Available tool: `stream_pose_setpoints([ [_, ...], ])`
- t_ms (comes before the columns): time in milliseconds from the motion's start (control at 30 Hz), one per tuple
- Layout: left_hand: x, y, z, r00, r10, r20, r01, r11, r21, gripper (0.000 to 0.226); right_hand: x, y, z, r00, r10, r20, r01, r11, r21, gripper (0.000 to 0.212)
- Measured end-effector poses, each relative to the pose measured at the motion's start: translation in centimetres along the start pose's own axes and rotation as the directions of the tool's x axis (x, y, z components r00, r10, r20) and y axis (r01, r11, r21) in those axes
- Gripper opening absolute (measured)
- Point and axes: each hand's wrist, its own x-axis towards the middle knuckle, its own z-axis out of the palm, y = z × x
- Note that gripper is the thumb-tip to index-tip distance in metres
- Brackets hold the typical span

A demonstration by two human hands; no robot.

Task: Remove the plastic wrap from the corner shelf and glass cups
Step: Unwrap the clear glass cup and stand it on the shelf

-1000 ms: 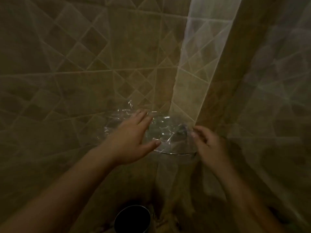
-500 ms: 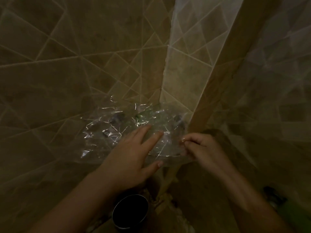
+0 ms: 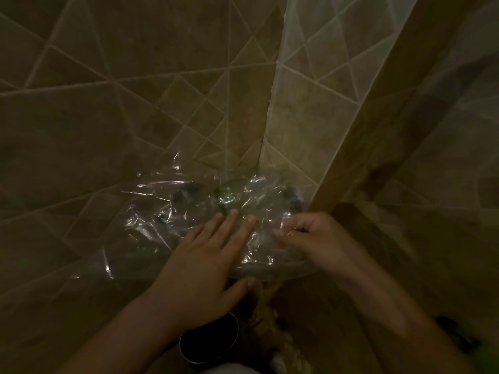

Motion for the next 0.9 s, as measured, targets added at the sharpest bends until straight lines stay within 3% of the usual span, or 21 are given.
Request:
stream_pose_setpoints([
  [133,0.0,-0.2,-0.3,0.996,-0.030,0.084,0.023,0.997,0.080,0.082,-1.0,-0.5,-2.8,0.996,-0.086,-0.039,0.079,0.984,-0.160,0.015],
  [267,0.4,0.4,-1.0,0.983,-0.085,0.161,0.070,0.993,0.096,0.072,-3.4,-2.7,-6.5,0.929,-0.335,-0.159,0.218,0.840,-0.497,0.003],
  [400,0.5,0.2,-1.0,0.988,-0.088,0.130,0.081,0.995,0.058,0.075,-4.1,-7.0,-7.9,0.782,-0.616,-0.095,0.323,0.531,-0.784,0.019],
  [533,0.5,0.2,-1.9,0.992,-0.025,0.123,0.017,0.997,0.069,0.083,-1.4,-9.9,-6.2,0.688,-0.726,0.021,0.383,0.338,-0.860,0.020],
  [667,0.8,-1.1,-3.5,0.990,0.013,0.143,0.011,0.987,-0.163,0.092,2.8,-10.5,-4.1,0.765,-0.640,0.075,0.374,0.346,-0.861,0.014],
  [733,1.4,-1.7,-5.8,0.998,0.009,0.061,0.006,0.974,-0.229,0.085,4.7,-10.1,-3.5,0.778,-0.623,0.083,0.368,0.344,-0.864,0.013],
  [900,6.3,-3.1,-11.4,0.964,-0.036,-0.264,-0.001,0.990,-0.140,0.073,7.3,-8.7,-3.0,0.784,-0.618,0.063,0.338,0.339,-0.878,0.009],
])
